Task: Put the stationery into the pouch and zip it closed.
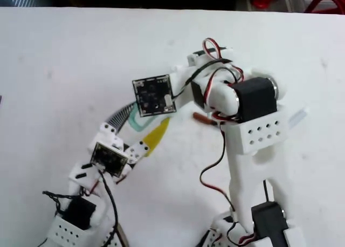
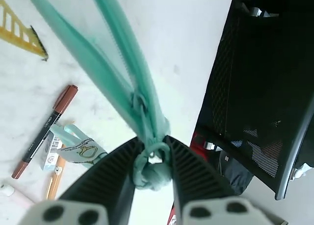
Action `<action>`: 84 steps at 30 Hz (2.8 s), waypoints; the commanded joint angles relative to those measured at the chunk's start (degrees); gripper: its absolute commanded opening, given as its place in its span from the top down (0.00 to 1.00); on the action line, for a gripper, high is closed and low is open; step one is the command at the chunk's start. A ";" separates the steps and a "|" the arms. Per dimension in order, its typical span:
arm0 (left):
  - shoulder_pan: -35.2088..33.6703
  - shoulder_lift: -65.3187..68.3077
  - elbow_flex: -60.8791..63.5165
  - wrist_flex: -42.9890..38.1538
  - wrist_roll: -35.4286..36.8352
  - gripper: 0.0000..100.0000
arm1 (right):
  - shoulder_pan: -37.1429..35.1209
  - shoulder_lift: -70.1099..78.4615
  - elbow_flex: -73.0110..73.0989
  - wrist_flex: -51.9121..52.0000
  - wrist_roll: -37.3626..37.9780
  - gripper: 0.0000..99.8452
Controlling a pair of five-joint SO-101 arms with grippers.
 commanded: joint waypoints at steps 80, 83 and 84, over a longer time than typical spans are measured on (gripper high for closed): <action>-1.63 48.66 -30.24 6.95 13.19 0.82 | -1.01 1.27 15.82 -30.46 -46.68 0.98; -1.63 48.66 -30.42 6.86 13.19 0.90 | -1.10 -1.98 16.00 -28.44 -46.33 0.98; -1.63 48.66 -30.51 6.86 13.19 0.93 | -1.10 -3.21 16.00 -27.38 -46.24 0.96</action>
